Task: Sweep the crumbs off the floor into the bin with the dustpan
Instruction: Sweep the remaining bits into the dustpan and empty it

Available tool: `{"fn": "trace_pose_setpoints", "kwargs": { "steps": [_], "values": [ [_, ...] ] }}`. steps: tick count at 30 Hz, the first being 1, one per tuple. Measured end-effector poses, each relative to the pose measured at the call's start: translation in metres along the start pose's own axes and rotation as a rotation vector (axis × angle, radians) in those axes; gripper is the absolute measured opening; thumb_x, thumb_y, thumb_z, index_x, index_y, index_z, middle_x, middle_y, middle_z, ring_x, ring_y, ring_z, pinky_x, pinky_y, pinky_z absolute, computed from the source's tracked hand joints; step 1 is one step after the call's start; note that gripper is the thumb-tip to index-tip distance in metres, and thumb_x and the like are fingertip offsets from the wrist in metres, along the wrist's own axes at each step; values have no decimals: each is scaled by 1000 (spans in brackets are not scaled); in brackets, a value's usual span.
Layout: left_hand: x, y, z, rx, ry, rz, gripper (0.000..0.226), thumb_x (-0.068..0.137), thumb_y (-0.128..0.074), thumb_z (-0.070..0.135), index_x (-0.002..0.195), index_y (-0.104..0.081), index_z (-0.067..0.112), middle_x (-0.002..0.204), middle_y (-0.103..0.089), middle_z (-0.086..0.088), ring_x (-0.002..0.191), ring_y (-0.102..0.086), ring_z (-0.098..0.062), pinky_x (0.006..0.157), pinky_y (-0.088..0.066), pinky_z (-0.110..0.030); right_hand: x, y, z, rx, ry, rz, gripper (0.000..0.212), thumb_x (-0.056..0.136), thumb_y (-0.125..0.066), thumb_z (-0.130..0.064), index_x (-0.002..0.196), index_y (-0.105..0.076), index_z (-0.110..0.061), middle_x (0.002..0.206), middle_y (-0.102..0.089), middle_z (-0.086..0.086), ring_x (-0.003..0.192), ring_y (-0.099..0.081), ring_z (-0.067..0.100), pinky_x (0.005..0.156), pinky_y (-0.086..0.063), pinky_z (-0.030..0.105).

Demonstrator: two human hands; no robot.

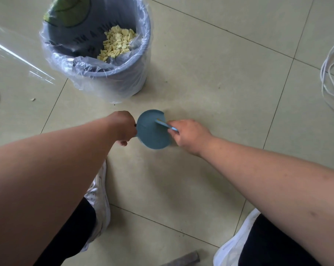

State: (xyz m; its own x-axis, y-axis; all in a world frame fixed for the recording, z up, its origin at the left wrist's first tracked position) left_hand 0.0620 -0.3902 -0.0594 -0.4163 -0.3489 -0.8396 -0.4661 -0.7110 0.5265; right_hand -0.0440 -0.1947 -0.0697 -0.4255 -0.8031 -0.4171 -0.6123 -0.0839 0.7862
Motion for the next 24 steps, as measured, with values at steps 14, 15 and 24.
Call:
{"fn": "trace_pose_setpoints", "kwargs": {
  "steps": [14,15,24],
  "values": [
    [14,2,1,0,-1,-8,34,96,-53,12,121,-75,2,87,-83,-7,77,-81,-24,88,-65,-40,-13,79,168,-97,-735,241,42,106,-37,-31,142,-49,-14,129,-61,21,120,-57,41,92,-48,44],
    [15,2,1,-8,2,-11,33,97,-54,12,121,-75,3,90,-83,-8,79,-81,-24,87,-65,-41,-17,74,171,-80,-729,220,44,106,-37,-32,146,-45,-16,131,-61,21,119,-58,41,92,-48,44],
    [25,1,1,0,11,18,31,93,-55,12,113,-76,4,75,-81,-9,72,-81,-27,83,-66,-44,22,57,118,89,-437,213,37,101,-51,-29,137,-57,-19,123,-67,22,110,-64,41,88,-52,40]
  ]
}}
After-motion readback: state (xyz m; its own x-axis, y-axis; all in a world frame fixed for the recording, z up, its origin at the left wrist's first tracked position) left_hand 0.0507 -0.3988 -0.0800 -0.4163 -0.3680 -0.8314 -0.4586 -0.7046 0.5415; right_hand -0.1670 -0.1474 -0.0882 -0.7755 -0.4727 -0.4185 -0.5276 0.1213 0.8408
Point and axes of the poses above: each hand's wrist, its own x-axis towards the middle knuckle, its own y-axis out of the back of the hand, z = x × y, the point moved 4 cm from there along x, towards the middle knuckle
